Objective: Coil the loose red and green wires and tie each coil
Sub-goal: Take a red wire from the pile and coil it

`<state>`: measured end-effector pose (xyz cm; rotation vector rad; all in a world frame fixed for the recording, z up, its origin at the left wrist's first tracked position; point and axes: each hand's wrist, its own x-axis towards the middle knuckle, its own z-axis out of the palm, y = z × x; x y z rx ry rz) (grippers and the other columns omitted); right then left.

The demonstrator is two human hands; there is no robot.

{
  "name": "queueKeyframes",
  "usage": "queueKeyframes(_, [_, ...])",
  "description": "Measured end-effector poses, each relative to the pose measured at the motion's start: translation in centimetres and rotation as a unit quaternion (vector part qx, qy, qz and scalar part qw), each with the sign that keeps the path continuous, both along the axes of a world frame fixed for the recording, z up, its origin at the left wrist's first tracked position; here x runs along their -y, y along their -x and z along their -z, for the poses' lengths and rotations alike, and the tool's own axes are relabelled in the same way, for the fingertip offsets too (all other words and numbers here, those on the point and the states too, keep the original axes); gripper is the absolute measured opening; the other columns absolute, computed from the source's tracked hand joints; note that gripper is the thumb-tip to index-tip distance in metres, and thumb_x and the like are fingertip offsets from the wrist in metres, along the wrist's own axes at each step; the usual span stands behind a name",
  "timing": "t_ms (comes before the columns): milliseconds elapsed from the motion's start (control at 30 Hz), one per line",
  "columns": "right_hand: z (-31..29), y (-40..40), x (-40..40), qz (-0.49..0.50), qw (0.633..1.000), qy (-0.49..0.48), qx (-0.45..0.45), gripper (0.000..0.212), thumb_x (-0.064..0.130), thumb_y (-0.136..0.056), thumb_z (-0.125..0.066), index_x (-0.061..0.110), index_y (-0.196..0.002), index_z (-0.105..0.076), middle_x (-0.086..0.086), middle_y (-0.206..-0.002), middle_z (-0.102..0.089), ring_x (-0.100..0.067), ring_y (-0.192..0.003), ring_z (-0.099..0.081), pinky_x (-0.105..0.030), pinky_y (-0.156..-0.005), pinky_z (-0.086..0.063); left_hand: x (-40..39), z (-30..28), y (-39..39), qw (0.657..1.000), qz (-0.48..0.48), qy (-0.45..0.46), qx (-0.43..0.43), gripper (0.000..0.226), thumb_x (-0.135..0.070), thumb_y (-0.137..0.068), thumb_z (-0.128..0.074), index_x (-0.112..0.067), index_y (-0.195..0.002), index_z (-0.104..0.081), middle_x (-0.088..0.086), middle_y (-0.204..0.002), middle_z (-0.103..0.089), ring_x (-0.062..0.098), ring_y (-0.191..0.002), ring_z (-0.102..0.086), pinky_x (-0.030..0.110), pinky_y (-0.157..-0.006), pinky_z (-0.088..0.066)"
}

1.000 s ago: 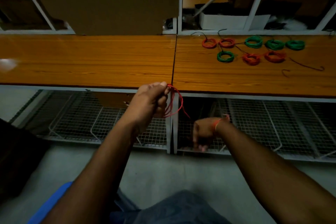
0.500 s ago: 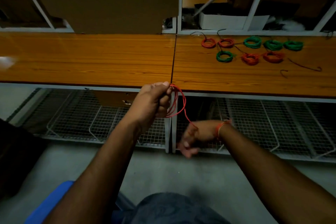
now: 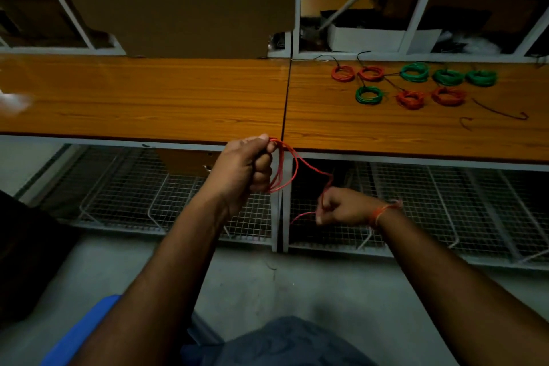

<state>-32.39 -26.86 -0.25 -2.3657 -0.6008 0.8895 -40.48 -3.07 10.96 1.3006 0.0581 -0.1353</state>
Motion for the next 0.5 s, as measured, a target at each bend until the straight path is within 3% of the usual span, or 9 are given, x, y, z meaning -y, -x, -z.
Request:
queueKeyframes(100, [-1.9, 1.3, -1.6, -0.004, 0.989, -0.145, -0.026, 0.014, 0.018, -0.093, -0.072, 0.005, -0.098, -0.073, -0.002, -0.123, -0.067, -0.008, -0.117, -0.06, -0.027, -0.101, -0.045, 0.3, 0.3, 0.0, 1.0, 0.014, -0.008, -0.005, 0.031, -0.026, -0.109, -0.041, -0.017, -0.082, -0.055, -0.005, -0.057, -0.033, 0.009, -0.045, -0.022, 0.026, -0.046, -0.012])
queueKeyframes(200, [-3.1, 2.4, -2.5, 0.029, 0.917, -0.37, -0.147, 0.012, 0.007, -0.093, -0.066, -0.001, -0.102, -0.064, -0.013, -0.093, -0.071, -0.025, -0.089, -0.071, -0.029, -0.078, -0.055, 0.6, 0.4, 0.1, 0.999, 0.031, -0.042, -0.006, 0.031, -0.026, -0.109, -0.041, -0.016, -0.084, -0.056, -0.004, -0.057, -0.034, 0.011, -0.047, -0.022, 0.026, -0.047, -0.013])
queueKeyframes(267, [-3.9, 2.6, -2.4, 0.085, 0.873, -0.448, -0.173, 0.017, 0.011, -0.09, -0.065, 0.005, -0.106, -0.062, -0.009, -0.08, -0.06, -0.02, -0.071, -0.061, -0.026, -0.063, -0.05, 0.5, 0.5, 0.2, 0.996, 0.036, -0.086, -0.005, 0.03, -0.025, -0.109, -0.041, -0.015, -0.085, -0.057, -0.002, -0.058, -0.035, 0.013, -0.049, -0.023, 0.026, -0.047, -0.016])
queueKeyframes(400, [-5.5, 2.6, -1.8, 0.052, 0.89, -0.439, -0.113, 0.027, 0.029, -0.092, -0.066, 0.006, -0.105, -0.066, 0.002, -0.066, -0.05, -0.01, -0.055, -0.038, -0.022, -0.051, -0.029, 0.1, 1.1, 0.4, 0.994, 0.041, -0.101, -0.019, 0.031, -0.025, -0.109, -0.041, -0.016, -0.085, -0.058, 0.0, -0.06, -0.034, 0.015, -0.051, -0.023, 0.025, -0.047, -0.019])
queueKeyframes(500, [-6.6, 2.8, -1.5, 0.052, 0.917, -0.393, -0.047, 0.012, 0.013, -0.101, -0.06, 0.003, -0.1, -0.065, 0.013, -0.058, -0.056, 0.001, -0.05, -0.045, -0.013, -0.051, -0.036, -0.1, 1.5, 0.5, 0.995, 0.061, -0.066, -0.037, 0.032, -0.026, -0.108, -0.041, -0.018, -0.082, -0.057, -0.001, -0.061, -0.032, 0.014, -0.051, -0.02, 0.026, -0.046, -0.016])
